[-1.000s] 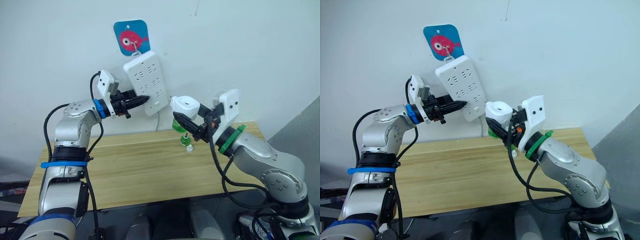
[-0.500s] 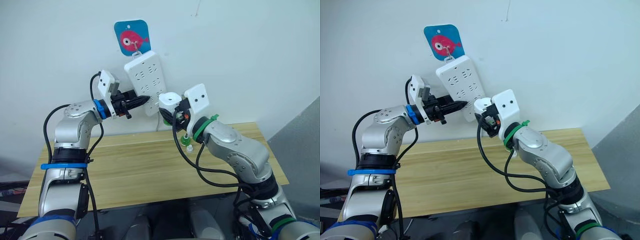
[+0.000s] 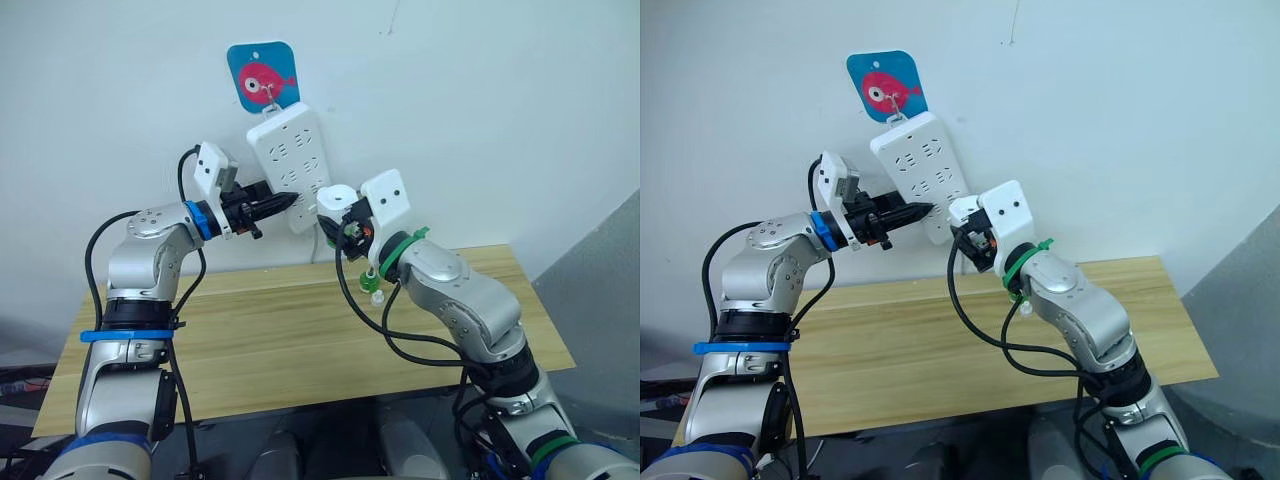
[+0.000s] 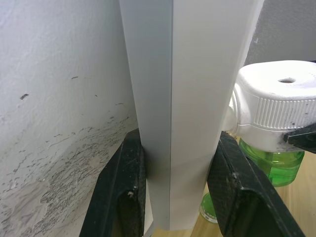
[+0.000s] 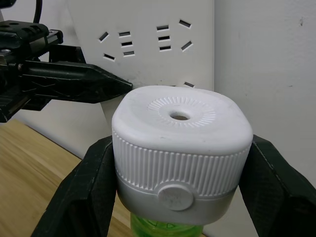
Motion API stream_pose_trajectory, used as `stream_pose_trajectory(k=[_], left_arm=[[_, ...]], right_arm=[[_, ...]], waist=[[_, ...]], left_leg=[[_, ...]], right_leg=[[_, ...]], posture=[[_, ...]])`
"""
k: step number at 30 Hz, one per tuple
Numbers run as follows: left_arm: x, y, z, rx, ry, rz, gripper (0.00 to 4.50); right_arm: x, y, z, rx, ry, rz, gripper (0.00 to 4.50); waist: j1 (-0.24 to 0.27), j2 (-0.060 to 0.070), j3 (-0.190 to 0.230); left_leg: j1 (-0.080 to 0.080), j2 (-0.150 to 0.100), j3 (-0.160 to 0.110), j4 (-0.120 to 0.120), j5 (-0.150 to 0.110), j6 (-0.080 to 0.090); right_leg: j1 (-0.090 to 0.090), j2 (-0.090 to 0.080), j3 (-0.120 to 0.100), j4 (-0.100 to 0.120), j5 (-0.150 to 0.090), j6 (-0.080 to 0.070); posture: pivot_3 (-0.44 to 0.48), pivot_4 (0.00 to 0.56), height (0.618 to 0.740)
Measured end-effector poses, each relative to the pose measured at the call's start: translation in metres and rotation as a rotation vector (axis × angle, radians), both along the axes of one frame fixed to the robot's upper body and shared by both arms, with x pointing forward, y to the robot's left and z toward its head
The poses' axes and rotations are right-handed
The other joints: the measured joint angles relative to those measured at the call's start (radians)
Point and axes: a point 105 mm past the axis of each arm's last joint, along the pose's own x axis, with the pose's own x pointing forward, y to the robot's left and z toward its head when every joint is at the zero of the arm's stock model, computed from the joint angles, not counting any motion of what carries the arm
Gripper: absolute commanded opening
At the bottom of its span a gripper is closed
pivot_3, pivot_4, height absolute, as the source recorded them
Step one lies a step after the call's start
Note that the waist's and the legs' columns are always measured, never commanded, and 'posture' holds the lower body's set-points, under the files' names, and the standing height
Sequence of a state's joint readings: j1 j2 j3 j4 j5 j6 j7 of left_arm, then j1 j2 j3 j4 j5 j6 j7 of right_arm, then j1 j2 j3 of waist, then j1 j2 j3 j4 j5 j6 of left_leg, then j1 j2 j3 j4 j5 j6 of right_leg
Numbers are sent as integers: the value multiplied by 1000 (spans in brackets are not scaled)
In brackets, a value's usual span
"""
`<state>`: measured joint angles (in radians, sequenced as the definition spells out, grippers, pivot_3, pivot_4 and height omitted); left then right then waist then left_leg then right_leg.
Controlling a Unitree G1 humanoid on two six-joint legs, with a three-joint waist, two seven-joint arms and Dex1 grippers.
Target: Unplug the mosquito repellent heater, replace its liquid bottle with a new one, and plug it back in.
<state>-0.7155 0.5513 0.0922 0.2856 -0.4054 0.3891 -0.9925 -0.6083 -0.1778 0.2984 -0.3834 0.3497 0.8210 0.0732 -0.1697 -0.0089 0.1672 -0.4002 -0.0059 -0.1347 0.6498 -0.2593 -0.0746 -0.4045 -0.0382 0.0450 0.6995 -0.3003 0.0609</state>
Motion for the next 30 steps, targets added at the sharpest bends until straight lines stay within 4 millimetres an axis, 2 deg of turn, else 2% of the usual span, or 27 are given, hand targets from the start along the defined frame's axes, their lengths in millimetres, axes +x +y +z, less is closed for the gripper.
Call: stream_pose_trajectory(k=[10,21,30], left_arm=[[0,1,-1,2,6,4,1304],[0,3,-2,10,16,11,1304],[0,3,-2,11,17,13,1304]], right_arm=[[-2,4,4,-6,-46,24,3025],[-1,8,-2,-70,-69,30,3025],[-1,8,-3,-60,-63,20,3025]], waist=[[-3,0,-1],[-4,-1,-6],[-4,-1,-6]], left_leg=[[0,0,0,0,0,0],[1,0,0,0,0,0],[1,0,0,0,0,0]], right_leg=[[0,0,0,1,0,0],[0,0,0,1,0,0],[0,0,0,2,0,0]], posture=[[-143,117,734],[-139,119,734],[-135,122,734]])
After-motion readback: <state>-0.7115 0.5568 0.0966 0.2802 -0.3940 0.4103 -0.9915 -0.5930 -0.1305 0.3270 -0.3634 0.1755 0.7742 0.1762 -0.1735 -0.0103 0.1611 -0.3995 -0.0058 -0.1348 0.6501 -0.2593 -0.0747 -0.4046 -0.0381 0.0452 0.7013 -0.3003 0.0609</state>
